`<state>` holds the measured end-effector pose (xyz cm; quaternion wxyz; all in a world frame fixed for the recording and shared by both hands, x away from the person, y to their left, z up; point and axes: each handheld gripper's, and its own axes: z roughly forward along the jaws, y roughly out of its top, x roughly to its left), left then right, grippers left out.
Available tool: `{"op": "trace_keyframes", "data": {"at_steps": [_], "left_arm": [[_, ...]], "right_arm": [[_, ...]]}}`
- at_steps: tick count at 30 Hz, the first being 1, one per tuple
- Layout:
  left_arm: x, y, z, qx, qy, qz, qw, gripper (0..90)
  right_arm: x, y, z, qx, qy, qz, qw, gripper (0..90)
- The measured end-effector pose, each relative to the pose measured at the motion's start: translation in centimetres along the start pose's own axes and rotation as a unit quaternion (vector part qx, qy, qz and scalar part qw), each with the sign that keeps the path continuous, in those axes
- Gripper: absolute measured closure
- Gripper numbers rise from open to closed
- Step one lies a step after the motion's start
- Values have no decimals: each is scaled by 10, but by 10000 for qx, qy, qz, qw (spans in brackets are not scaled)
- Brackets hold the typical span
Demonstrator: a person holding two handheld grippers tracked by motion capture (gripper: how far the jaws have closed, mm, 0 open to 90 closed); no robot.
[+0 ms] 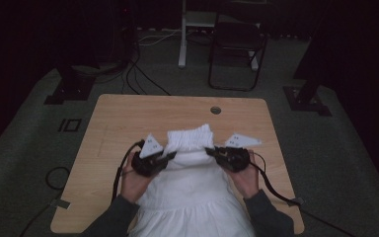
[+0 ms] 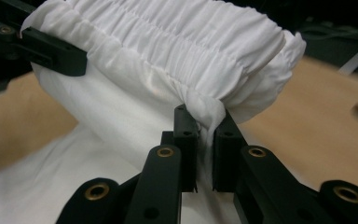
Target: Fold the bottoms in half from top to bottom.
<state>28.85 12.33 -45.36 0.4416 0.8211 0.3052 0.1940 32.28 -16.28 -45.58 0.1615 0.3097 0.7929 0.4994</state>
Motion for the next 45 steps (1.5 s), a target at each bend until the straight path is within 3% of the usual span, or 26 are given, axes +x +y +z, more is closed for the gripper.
{"op": "trace_keyframes", "data": {"at_steps": [3, 6, 8, 11, 13, 15, 19, 22, 24, 26, 28, 33, 36, 40, 43, 45], "left_arm": [[-18, -36, 10, 517, -214, -85, 9984, 784], [-27, -65, 24, 1017, -351, -172, 9940, 780], [-25, -76, 34, 1322, -496, -287, 9896, 776], [-15, -82, 44, 1318, -595, -581, 9878, 777], [-13, -81, 48, 1340, -563, -638, 9873, 777], [-15, -76, 51, 1373, -414, -668, 9874, 776], [-15, -66, 61, 1424, -201, -599, 9878, 754], [-5, -58, 75, 1456, -28, -501, 9881, 753], [9, -53, 85, 1462, 123, -381, 9884, 754], [31, -49, 93, 1455, 105, -601, 9875, 757], [49, -44, 100, 1480, 207, -443, 9878, 758], [82, -31, 119, 1625, 451, -271, 9853, 769], [94, -24, 128, 1640, 514, -208, 9849, 770], [98, -15, 142, 1618, 700, -244, 9840, 769], [95, -9, 152, 1604, 896, -299, 9825, 771], [95, -7, 157, 1586, 980, -233, 9822, 772]], "right_arm": [[15, -35, 5, 397, 62, -38, 9992, 830], [26, -67, 16, 905, 142, -53, 9958, 829], [28, -82, 24, 1141, 170, 14, 9933, 828], [27, -91, 35, 1395, 174, 91, 9900, 825], [27, -93, 43, 1536, 48, -132, 9880, 822], [23, -90, 50, 1524, -32, -193, 9881, 823], [3, -79, 68, 1519, -156, -291, 9878, 823], [-15, -68, 84, 1517, -230, -244, 9879, 821], [-25, -61, 95, 1523, -321, -166, 9877, 821], [-32, -56, 104, 1482, -387, 39, 9882, 821], [-39, -52, 111, 1463, -387, 221, 9882, 817], [-46, -45, 125, 1402, -418, 624, 9873, 801], [-46, -41, 131, 1425, -567, 415, 9873, 800], [-66, -35, 140, 1351, -656, 482, 9875, 800], [-72, -27, 151, 1426, -1095, 173, 9835, 803], [-77, -22, 157, 1474, -1298, 118, 9804, 806]]}}
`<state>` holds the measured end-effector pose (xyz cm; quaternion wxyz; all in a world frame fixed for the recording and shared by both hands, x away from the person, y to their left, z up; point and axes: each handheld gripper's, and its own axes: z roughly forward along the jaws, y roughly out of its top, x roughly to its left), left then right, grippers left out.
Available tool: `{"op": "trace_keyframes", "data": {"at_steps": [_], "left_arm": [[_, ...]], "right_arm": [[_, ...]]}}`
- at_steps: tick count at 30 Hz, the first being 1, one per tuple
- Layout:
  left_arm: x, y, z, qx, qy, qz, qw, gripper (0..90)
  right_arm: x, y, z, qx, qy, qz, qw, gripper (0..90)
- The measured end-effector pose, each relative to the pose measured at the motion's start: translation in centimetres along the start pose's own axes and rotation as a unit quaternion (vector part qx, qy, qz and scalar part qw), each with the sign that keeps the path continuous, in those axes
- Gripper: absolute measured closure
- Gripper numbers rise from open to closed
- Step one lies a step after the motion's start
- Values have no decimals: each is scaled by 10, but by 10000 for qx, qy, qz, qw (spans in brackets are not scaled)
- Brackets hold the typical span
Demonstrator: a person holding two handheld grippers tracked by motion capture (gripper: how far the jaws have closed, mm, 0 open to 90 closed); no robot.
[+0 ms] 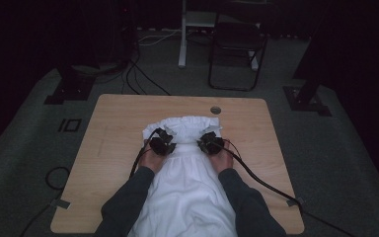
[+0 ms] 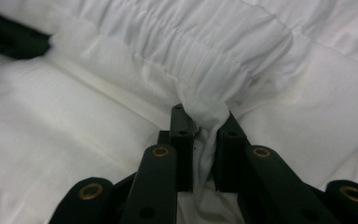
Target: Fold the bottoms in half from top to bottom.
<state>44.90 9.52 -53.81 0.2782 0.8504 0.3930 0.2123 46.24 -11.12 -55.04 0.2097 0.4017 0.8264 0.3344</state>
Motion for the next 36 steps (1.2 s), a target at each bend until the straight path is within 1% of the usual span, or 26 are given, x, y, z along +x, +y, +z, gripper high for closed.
{"op": "trace_keyframes", "data": {"at_steps": [1, 3, 5, 7, 9, 10, 12, 14, 15, 17, 19, 20, 21, 22, 23, 24, 25, 26, 27, 28, 29, 31, 32, 34, 35, 36], "left_arm": [[3, 1, 1, 11, 7, -16, 10000, 772], [10, 4, 4, 0, -44, -165, 9999, 772], [14, 7, 6, 47, -13, -157, 9999, 771], [15, 10, 6, 59, 100, -109, 9999, 778], [18, 13, 3, 43, 8, -264, 9996, 797], [18, 14, -2, -35, -14, -291, 9996, 809], [18, 18, -20, -363, -88, -308, 9988, 820], [17, 20, -44, -717, -167, -299, 9968, 822], [16, 21, -57, -908, -218, -278, 9952, 823], [9, 21, -81, -1186, -244, -182, 9925, 823], [0, 18, -103, -1372, -299, -69, 9901, 822], [-6, 14, -114, -1432, -307, 22, 9892, 822], [-12, 8, -123, -1526, -335, 98, 9877, 820], [-19, 1, -132, -1569, -437, 97, 9866, 819], [-26, -7, -138, -1568, -529, 135, 9861, 818], [-34, -15, -142, -1542, -522, 287, 9862, 817], [-41, -25, -144, -1495, -574, 295, 9867, 815], [-47, -34, -143, -1399, -677, 262, 9875, 815], [-52, -44, -139, -1249, -770, 262, 9888, 815], [-57, -53, -134, -1024, -879, 290, 9904, 814], [-62, -61, -128, -844, -972, 293, 9912, 813], [-69, -78, -114, -532, -1144, 252, 9917, 812], [-71, -85, -106, -380, -1137, 278, 9924, 812], [-74, -94, -91, -158, -1002, 449, 9938, 811], [-73, -96, -86, -171, -934, 563, 9939, 811], [-70, -96, -85, -217, -906, 629, 9937, 811]], "right_arm": [[-3, 3, 3, 12, 5, 88, 10000, 806], [-8, 7, 7, 27, 143, 273, 9995, 805], [-13, 10, 9, 80, 277, 482, 9984, 805], [-14, 12, 10, 62, 322, 467, 9984, 812], [-16, 13, 8, -6, 392, 420, 9984, 820], [-18, 14, 5, -68, 436, 437, 9981, 825], [-21, 19, -7, -319, 461, 424, 9975, 831], [-23, 26, -27, -674, 522, 405, 9955, 831], [-25, 29, -39, -867, 597, 393, 9937, 831], [-24, 33, -62, -1175, 730, 375, 9897, 831], [-19, 33, -85, -1341, 803, 227, 9874, 831], [-15, 31, -95, -1432, 806, 111, 9863, 831], [-11, 27, -105, -1490, 851, 21, 9852, 831], [-7, 23, -115, -1533, 907, -43, 9840, 830], [-2, 17, -125, -1601, 954, -121, 9824, 830], [3, 10, -132, -1597, 993, -173, 9820, 830], [8, 3, -137, -1555, 1045, -271, 9819, 830], [13, -5, -140, -1514, 1096, -346, 9818, 830], [18, -13, -140, -1400, 1123, -397, 9830, 830], [23, -21, -139, -1257, 1145, -486, 9842, 829], [27, -30, -136, -1112, 1195, -529, 9852, 829], [34, -47, -126, -765, 1295, -571, 9870, 828], [37, -55, -122, -632, 1338, -585, 9873, 827], [42, -68, -112, -394, 1460, -529, 9871, 823], [45, -73, -108, -308, 1475, -537, 9871, 822], [47, -76, -104, -251, 1439, -540, 9878, 821]]}}
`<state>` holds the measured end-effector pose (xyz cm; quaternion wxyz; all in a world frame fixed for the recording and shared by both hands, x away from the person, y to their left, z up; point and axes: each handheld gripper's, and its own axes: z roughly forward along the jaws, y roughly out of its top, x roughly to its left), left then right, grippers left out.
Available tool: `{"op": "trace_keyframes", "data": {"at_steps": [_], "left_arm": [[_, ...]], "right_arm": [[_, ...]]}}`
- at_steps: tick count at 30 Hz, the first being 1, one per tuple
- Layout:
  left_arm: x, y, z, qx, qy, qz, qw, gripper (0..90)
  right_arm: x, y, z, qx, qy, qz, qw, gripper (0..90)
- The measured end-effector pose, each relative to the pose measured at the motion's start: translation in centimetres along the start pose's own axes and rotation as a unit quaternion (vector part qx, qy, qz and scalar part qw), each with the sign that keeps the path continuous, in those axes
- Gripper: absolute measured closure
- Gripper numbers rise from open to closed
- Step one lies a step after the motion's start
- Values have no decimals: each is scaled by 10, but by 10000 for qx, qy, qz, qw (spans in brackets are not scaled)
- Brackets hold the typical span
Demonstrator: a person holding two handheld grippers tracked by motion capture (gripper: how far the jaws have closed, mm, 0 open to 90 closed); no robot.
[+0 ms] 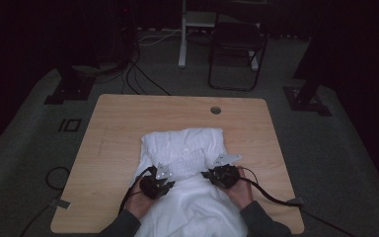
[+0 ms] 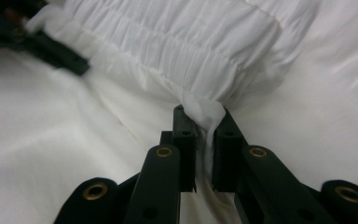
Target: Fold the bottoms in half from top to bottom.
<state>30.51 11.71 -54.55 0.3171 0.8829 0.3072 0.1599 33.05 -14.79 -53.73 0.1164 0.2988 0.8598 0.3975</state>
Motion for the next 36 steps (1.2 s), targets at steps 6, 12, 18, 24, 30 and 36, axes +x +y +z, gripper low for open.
{"op": "trace_keyframes", "data": {"at_steps": [6, 12, 18, 24, 30, 36], "left_arm": [[21, 10, 8, 116, 426, 198, 9988, 807], [31, 26, 20, 127, 508, -120, 9986, 804], [46, 35, 33, 96, 707, 17, 9975, 805], [65, 43, 39, 138, 709, -396, 9966, 807], [66, 43, 43, 67, 666, -89, 9977, 809], [84, 56, 55, 125, 935, 40, 9955, 808]], "right_arm": [[0, -3, 16, 70, 109, 466, 9988, 808], [-14, 5, 36, 23, -383, 134, 9992, 816], [-46, 25, 52, 103, -592, 462, 9971, 820], [-33, 33, 58, 232, -662, 9, 9975, 822], [-59, 36, 62, 108, -736, 579, 9955, 829], [-64, 37, 67, -22, -495, 654, 9966, 824]]}}
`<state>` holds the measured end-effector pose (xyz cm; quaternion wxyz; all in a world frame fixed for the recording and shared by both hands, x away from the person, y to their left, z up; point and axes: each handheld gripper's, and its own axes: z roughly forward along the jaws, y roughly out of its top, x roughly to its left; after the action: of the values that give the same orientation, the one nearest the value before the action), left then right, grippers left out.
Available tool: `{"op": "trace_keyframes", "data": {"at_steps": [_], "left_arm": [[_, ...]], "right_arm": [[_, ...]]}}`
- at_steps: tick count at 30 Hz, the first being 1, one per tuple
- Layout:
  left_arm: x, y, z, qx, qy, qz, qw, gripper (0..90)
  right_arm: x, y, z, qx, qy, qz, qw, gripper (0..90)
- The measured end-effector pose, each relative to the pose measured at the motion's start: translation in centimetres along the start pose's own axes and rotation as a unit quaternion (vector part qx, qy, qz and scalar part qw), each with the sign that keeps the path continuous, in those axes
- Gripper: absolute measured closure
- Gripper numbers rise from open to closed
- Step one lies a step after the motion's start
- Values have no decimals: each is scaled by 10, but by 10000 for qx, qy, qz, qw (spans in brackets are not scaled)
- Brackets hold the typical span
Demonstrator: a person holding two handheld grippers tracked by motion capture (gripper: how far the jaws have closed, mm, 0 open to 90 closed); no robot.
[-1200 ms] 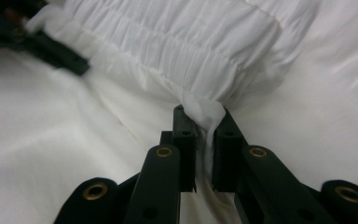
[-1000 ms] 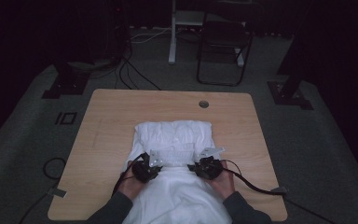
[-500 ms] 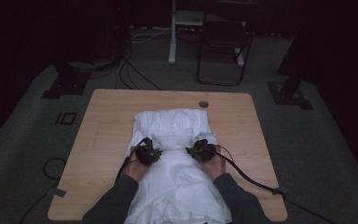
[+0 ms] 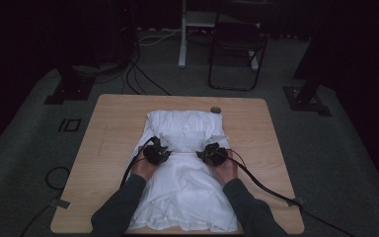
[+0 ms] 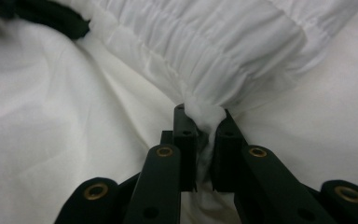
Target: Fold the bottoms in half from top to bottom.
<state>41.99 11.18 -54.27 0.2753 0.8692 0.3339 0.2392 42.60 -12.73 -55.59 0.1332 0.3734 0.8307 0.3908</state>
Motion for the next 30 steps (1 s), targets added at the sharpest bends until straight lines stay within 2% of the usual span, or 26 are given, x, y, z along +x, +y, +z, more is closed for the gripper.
{"op": "trace_keyframes", "data": {"at_steps": [1, 2, 3, 5, 6, 8, 10, 13, 15, 16, 18, 19, 20, 21, 24, 27, 28, 30], "left_arm": [[0, 0, 0, 0, 0, 0, 10000, 808], [4, 6, 6, 12, 41, -83, 10000, 808], [6, 8, 9, -7, 45, -151, 9999, 808], [12, 14, 14, 8, 9, -416, 9991, 806], [15, 15, 16, 9, -14, -515, 9987, 805], [17, 16, 15, 13, -99, -677, 9977, 806], [18, 14, 9, -107, -234, -774, 9967, 812], [19, 12, -10, -404, -390, -866, 9947, 814], [19, 13, -25, -596, -466, -896, 9931, 815], [18, 14, -36, -763, -518, -931, 9914, 815], [14, 17, -59, -1081, -626, -873, 9883, 815], [14, 17, -59, -1081, -626, -873, 9883, 814], [6, 20, -85, -1354, -712, -716, 9856, 814], [2, 21, -96, -1429, -724, -666, 9848, 814], [-13, 15, -118, -1497, -851, -465, 9840, 812], [-27, -2, -123, -1388, -996, -346, 9847, 809], [-32, -10, -119, -1290, -1044, -327, 9856, 807], [-41, -23, -107, -1031, -1026, -212, 9891, 799]], "right_arm": [[0, 0, 0, 0, 0, 0, 10000, 824], [-5, 3, 3, 4, -2, 92, 10000, 823], [-11, 10, 8, 37, -172, 106, 9998, 822], [-15, 16, 12, 85, -315, 126, 9994, 822], [-17, 20, 14, 116, -340, 195, 9992, 822], [-24, 23, 17, 112, -235, 337, 9991, 823], [-29, 24, 15, 91, -67, 566, 9983, 829], [-23, 28, 2, -97, -83, 367, 9992, 834], [-18, 34, -13, -347, -89, 221, 9991, 836], [-15, 37, -22, -484, -75, 158, 9987, 836], [-9, 42, -44, -786, -59, 44, 9969, 836], [-9, 42, -44, -786, -59, 44, 9969, 836], [-6, 44, -56, -924, -26, -5, 9957, 836], [2, 46, -80, -1181, 14, -139, 9929, 836], [16, 40, -105, -1311, 42, -413, 9905, 836], [28, 22, -117, -1279, 241, -484, 9903, 835], [32, 14, -117, -1198, 291, -512, 9910, 835], [38, -4, -109, -981, 348, -488, 9934, 835]]}}
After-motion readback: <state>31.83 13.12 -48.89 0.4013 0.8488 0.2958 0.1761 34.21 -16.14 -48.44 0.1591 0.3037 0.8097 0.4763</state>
